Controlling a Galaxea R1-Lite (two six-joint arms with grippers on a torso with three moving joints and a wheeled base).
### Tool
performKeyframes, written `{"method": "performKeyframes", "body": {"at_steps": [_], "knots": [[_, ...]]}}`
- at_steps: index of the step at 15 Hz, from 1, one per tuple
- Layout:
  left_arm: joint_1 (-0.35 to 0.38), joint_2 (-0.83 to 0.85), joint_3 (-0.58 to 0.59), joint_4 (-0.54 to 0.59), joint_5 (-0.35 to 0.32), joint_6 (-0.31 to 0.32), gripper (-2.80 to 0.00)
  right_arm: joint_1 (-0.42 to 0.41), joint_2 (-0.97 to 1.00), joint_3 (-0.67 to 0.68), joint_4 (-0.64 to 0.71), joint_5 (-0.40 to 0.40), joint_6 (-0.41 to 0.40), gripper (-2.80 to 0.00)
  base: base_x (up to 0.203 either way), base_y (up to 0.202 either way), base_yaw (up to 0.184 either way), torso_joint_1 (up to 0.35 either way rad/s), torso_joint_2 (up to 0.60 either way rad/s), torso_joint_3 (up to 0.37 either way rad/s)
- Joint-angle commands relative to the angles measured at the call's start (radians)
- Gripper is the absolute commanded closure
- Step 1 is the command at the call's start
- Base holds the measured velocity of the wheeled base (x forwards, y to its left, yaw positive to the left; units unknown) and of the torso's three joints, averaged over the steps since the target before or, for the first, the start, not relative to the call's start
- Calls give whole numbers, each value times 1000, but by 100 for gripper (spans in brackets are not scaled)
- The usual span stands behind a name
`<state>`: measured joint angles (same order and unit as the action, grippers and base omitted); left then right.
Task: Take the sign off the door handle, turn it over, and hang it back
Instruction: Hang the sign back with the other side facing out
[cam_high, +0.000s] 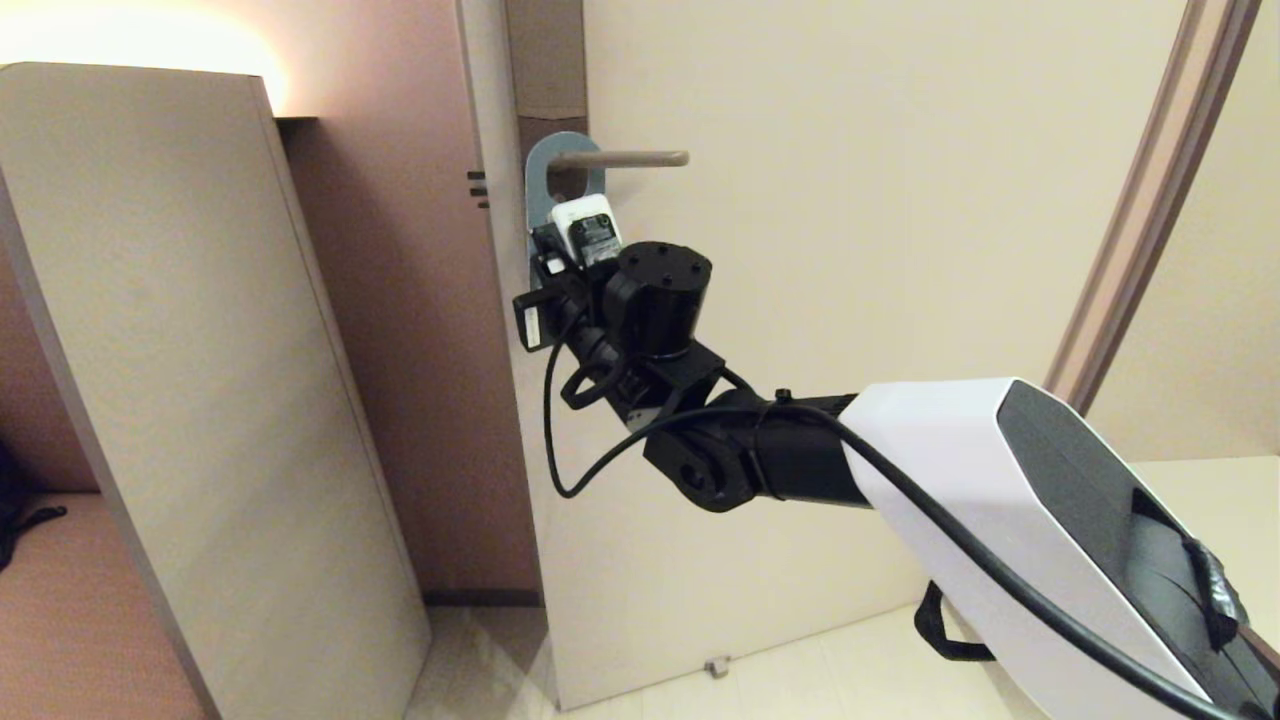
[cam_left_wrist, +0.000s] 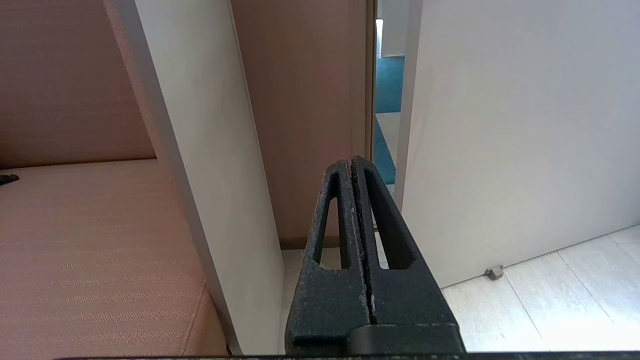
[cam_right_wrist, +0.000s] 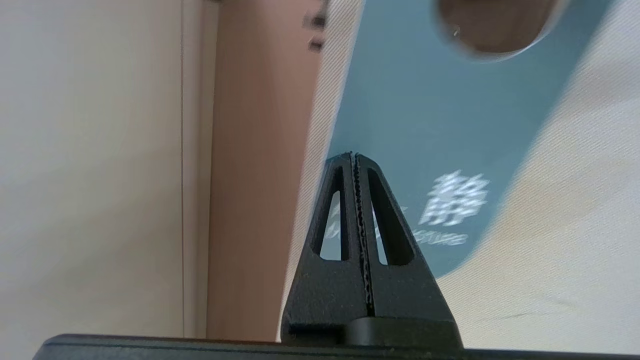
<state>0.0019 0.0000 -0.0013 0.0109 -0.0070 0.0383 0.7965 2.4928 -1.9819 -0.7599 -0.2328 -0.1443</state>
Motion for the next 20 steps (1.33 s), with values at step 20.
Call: {"method": "performKeyframes", "body": {"at_steps": [20], "knots": [[0,0,0,0,-1,0,0,29,-65,0,-6,0,-20,0,0,0,0,0,0,0]]}}
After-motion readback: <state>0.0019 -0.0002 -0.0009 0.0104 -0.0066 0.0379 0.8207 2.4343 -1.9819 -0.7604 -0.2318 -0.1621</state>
